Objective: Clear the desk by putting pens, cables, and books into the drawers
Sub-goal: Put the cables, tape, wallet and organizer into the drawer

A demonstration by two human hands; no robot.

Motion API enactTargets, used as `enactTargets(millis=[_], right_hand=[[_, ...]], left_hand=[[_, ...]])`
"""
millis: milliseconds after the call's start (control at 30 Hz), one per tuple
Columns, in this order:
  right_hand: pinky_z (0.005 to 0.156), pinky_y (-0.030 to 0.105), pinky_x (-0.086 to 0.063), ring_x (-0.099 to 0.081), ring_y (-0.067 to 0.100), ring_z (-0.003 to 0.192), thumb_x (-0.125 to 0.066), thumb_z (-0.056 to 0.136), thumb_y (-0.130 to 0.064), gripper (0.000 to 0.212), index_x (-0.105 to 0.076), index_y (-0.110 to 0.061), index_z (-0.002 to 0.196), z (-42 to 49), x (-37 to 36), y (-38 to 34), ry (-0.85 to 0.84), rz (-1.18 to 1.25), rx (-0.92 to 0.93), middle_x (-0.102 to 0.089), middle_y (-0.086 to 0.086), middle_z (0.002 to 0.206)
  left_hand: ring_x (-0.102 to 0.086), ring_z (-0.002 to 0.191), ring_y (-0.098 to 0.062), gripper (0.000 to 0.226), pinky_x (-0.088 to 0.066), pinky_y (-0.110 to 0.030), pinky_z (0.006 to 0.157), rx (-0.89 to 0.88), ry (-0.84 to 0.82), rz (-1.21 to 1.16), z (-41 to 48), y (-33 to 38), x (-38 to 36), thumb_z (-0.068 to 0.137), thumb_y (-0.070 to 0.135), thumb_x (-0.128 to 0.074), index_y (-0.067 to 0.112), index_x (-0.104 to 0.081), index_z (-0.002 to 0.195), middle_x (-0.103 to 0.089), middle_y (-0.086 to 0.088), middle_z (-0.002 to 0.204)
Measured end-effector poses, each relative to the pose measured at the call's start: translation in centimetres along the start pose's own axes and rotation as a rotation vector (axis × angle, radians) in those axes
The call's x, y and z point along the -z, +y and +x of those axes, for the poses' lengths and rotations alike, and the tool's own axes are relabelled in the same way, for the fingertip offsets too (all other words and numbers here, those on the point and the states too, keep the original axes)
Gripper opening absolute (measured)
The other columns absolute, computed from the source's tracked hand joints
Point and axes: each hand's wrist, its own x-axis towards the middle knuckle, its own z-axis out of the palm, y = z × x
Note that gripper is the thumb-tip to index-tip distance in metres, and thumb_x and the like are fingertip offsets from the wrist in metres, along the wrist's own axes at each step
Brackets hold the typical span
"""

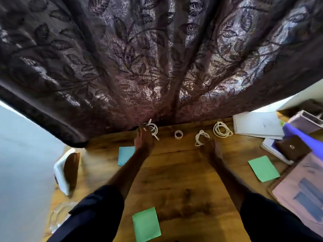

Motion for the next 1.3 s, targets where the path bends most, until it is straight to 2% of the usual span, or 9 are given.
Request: enactTargets(millis=[100, 233, 467, 600, 667, 767, 933, 1133, 1300], right_hand=[[0.09, 0.041, -0.055, -0.07, 0.033, 0.104, -0.034, 0.07, -0.051, 0.07, -0.065, -0.022, 0.125, -2.4, 0.6, 0.2, -0.011, -0.041, -0.041, -0.074, 0.011, 0.111], [0.076, 0.04, -0.056, -0.07, 0.035, 0.095, -0.068, 0.085, -0.037, 0.034, -0.07, -0.031, 0.119, -9.7, 5.2, -3.7, 0.075, 0.043, -0.063, -0.075, 0.012, 0.102], [0.062, 0.042, -0.06, -0.072, 0.021, 0.06, -0.072, 0.079, -0.026, 0.019, -0.075, -0.025, 0.097, -15.1, 4.0, -0.5, 0.089, 0.326, -0.024, -0.075, 0.003, 0.075], [0.044, 0.02, -0.05, -0.059, 0.005, 0.042, -0.07, 0.086, -0.001, 0.013, -0.071, -0.01, 0.096, -19.4, 5.3, 0.0, 0.058, 0.456, -0.062, -0.069, 0.011, 0.067], [0.044, 0.016, -0.048, -0.061, 0.003, 0.044, -0.069, 0.087, -0.003, 0.016, -0.071, -0.016, 0.096, -21.1, 5.8, 0.8, 0.053, 0.472, -0.074, -0.069, 0.008, 0.068], [0.053, 0.031, -0.054, -0.068, 0.017, 0.055, -0.07, 0.085, -0.005, 0.017, -0.073, -0.017, 0.098, -23.4, 6.3, 2.5, 0.084, 0.518, -0.111, -0.073, 0.003, 0.072], [0.057, 0.033, -0.047, -0.066, 0.027, 0.064, -0.067, 0.09, -0.004, 0.018, -0.072, -0.019, 0.099, -27.8, 7.6, 5.0, 0.115, 0.799, -0.224, -0.073, 0.007, 0.078], [0.052, 0.026, -0.051, -0.07, 0.018, 0.066, -0.066, 0.093, -0.009, 0.019, -0.07, -0.016, 0.109, -35.0, 9.7, 7.8, 0.228, 0.953, -0.37, -0.076, 0.011, 0.087], [0.055, 0.028, -0.053, -0.069, 0.016, 0.066, -0.071, 0.091, -0.011, 0.029, -0.066, -0.011, 0.12, -41.5, 10.5, 12.9, 0.382, 1.066, -0.52, -0.077, 0.013, 0.086]], left_hand=[[-0.032, 0.136, -0.042, 0.067, -0.047, -0.05, 0.095, -0.025, -0.091, 0.144, 0.7, -0.3, -1.1, 0.079, 0.01, -0.066, 0.017, -0.044, 0.142, -0.026, -0.021, 0.153], [-0.035, 0.134, -0.041, 0.064, -0.039, -0.048, 0.101, -0.006, -0.065, 0.228, 0.1, -0.5, -2.3, 0.085, 0.009, -0.057, 0.014, -0.042, 0.147, -0.031, -0.021, 0.154], [-0.043, 0.117, -0.037, 0.049, -0.046, -0.045, 0.087, -0.176, -0.019, 0.281, -4.7, -1.5, -3.2, 0.065, 0.002, -0.075, 0.014, -0.07, 0.112, -0.051, -0.018, 0.139], [-0.051, 0.116, -0.039, 0.042, -0.049, -0.048, 0.089, -0.19, 0.028, 0.138, -8.6, -1.1, -3.1, 0.067, -0.001, -0.078, 0.01, -0.071, 0.106, -0.056, -0.018, 0.129], [-0.052, 0.122, -0.038, 0.036, -0.044, -0.047, 0.098, -0.176, -0.027, 0.079, -10.5, -0.2, -2.5, 0.083, 0.01, -0.073, 0.009, -0.066, 0.119, -0.06, -0.016, 0.128], [-0.056, 0.118, -0.032, 0.031, -0.04, -0.041, 0.099, -0.189, -0.108, -0.06, -12.6, 1.5, -1.9, 0.099, 0.026, -0.059, 0.006, -0.061, 0.123, -0.066, -0.012, 0.123], [-0.068, 0.09, -0.029, 0.028, -0.039, -0.029, 0.067, -0.245, -0.186, -0.351, -16.0, 5.9, -2.3, 0.09, 0.031, -0.071, 0.005, -0.07, 0.099, -0.074, -0.012, 0.098], [-0.069, 0.092, -0.02, 0.032, -0.043, -0.025, 0.072, -0.323, -0.383, -0.482, -21.3, 14.6, -4.6, 0.087, 0.037, -0.073, 0.013, -0.074, 0.108, -0.075, -0.004, 0.1], [-0.063, 0.071, -0.016, 0.043, -0.043, -0.034, 0.063, -0.566, -0.64, -0.48, -27.5, 21.9, -7.8, 0.088, 0.044, -0.051, 0.007, -0.072, 0.081, -0.071, -0.007, 0.076]])
